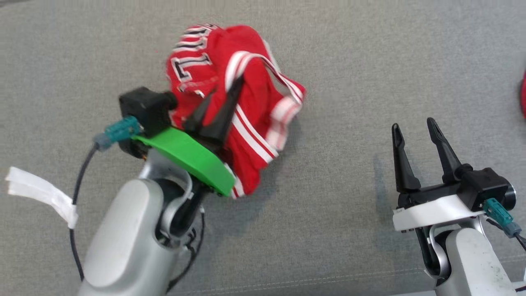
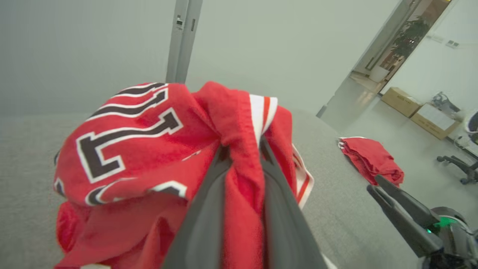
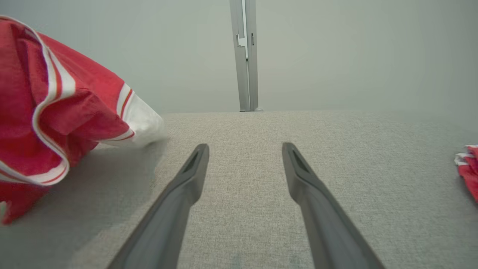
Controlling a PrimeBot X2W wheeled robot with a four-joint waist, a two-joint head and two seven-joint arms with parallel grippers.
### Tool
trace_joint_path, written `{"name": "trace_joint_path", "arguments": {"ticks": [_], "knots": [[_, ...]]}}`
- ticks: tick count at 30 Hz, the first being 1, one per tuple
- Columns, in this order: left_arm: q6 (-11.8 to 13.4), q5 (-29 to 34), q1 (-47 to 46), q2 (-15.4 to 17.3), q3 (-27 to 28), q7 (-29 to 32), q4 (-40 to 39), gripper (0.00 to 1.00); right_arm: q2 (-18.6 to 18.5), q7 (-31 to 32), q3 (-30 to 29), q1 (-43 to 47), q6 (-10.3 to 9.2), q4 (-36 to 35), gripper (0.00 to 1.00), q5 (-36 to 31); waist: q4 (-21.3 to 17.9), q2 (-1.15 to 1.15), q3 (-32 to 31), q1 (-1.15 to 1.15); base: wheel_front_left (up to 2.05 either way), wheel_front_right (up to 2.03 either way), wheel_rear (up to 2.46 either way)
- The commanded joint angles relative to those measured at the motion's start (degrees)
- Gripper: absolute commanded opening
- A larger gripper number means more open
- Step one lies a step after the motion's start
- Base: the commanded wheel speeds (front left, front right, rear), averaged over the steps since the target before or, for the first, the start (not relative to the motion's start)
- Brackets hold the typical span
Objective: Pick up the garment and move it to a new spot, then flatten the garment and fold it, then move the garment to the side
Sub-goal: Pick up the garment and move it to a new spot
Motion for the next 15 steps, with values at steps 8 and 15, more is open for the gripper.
{"name": "trace_joint_path", "arguments": {"ticks": [8, 15], "knots": [[3.44, 1.14, 8.76, -1.73, -8.76, 6.72, -10.9, 0.0, 0.81, -0.18, -0.35, 2.61, -0.08, -0.13, 1.0, 0.9, -8.14, 0.53, -7.33, 0.0, 0.0, 0.0, 0.0], [5.11, 3.77, 7.76, -1.92, -9.24, 3.79, -0.23, 0.0, 1.06, -0.19, -1.24, 2.99, -0.08, -0.6, 1.0, 1.63, -13.37, 0.53, -5.16, 0.0, 0.0, 0.0, 0.0]]}}
